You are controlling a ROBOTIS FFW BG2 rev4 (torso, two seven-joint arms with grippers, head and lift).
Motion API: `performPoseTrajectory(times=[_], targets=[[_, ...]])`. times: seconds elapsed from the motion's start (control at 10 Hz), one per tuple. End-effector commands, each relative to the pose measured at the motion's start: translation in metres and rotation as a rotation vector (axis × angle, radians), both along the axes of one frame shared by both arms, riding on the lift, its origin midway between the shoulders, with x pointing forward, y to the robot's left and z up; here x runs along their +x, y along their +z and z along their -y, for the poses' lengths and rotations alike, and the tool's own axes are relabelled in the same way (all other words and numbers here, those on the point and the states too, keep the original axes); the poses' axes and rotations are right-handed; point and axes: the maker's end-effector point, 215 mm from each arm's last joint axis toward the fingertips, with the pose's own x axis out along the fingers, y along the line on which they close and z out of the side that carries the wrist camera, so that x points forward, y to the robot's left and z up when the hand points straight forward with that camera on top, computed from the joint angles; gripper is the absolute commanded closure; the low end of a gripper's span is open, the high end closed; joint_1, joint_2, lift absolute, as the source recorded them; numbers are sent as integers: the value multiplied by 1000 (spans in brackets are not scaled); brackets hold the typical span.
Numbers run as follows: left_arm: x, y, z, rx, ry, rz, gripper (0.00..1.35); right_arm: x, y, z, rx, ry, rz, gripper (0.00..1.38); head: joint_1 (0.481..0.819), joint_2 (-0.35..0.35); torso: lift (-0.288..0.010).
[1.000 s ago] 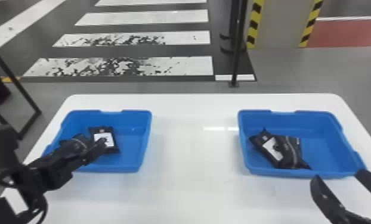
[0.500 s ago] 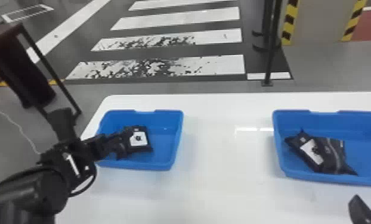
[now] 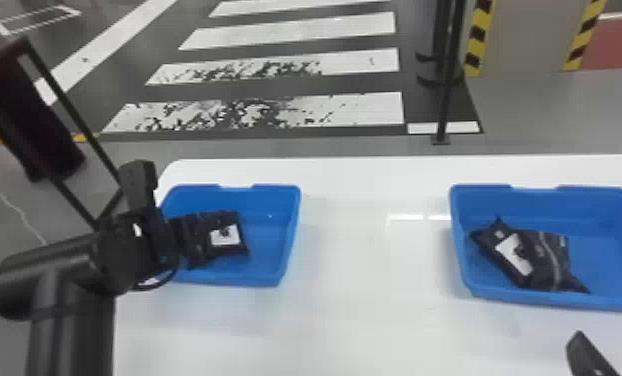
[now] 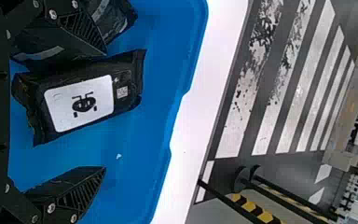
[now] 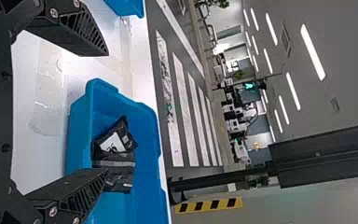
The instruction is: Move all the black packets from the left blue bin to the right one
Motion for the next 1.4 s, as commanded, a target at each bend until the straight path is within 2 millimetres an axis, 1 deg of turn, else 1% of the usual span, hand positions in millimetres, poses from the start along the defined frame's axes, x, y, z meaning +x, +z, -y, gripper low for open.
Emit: performPoseTrajectory(times=[0.0, 0.3, 0.4, 0.5, 0.6, 0.7, 0.8, 0.9, 1.1, 1.2, 1.3], targets=[[-2, -5, 9, 5, -15, -23, 193, -1, -3, 0, 16, 0, -10, 140, 695, 201, -140], [-4, -11, 9, 23, 1, -75, 194, 0, -12, -1, 35, 2, -32, 140, 695, 190, -140], [-6, -15, 8, 22, 7, -98, 237, 0, -12, -1, 39, 4, -33, 140, 695, 193, -140], [-6, -17, 6, 26, 16, -108, 249, 0, -14, -2, 44, 6, -40, 140, 695, 194, -140], [-3, -23, 7, 17, 18, -128, 254, -1, -17, -2, 50, 7, -46, 140, 695, 197, -140], [-1, -34, 6, 11, 21, -157, 291, -1, -19, -2, 56, 8, -53, 142, 695, 198, -140], [2, -45, 11, -3, 10, -189, 513, 0, -20, -3, 58, 10, -55, 142, 695, 197, -140], [4, -50, 13, -14, 10, -196, 797, 0, -21, -3, 61, 11, -56, 144, 695, 194, -140], [2, -66, 20, -24, -5, -234, 849, -2, -27, -3, 79, 10, -71, 150, 695, 189, -140], [2, -70, 23, 0, -19, -237, 1239, -2, -28, -4, 84, 12, -75, 151, 695, 184, -140], [4, -68, 21, 6, -16, -229, 1200, -3, -30, -4, 92, 11, -81, 153, 695, 178, -140]])
